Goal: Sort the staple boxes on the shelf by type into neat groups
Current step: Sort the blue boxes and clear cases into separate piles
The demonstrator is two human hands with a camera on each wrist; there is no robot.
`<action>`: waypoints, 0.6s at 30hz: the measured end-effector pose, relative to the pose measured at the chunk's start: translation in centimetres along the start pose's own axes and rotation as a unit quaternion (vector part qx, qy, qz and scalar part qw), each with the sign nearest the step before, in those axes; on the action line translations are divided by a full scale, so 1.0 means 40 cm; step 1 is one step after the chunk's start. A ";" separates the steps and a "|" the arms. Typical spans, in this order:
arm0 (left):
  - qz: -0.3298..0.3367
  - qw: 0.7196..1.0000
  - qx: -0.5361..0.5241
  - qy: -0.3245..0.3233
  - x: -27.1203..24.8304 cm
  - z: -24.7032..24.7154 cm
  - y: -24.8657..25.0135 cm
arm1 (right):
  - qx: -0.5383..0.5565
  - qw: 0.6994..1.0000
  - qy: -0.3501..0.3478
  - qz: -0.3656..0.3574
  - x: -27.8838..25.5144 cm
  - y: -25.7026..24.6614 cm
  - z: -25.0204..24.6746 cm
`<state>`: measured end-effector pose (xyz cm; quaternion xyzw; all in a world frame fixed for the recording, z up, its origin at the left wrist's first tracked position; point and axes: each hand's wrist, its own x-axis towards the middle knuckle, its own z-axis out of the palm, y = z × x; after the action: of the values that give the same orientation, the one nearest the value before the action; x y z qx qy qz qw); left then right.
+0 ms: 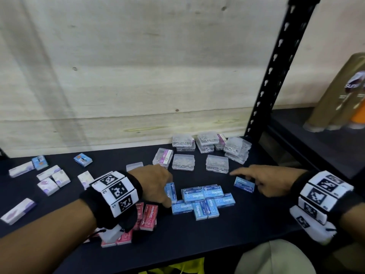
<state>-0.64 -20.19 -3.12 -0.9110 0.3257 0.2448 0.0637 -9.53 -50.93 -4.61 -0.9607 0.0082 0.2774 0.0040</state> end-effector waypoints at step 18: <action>0.031 0.999 0.027 0.006 -0.027 0.024 0.038 | 0.022 0.991 0.088 -0.101 -0.009 -0.082 0.010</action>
<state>-2.70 -20.51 -3.34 -0.9000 0.3602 0.2325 0.0785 -9.99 -47.66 -4.77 -0.9770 -0.0827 0.1896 0.0525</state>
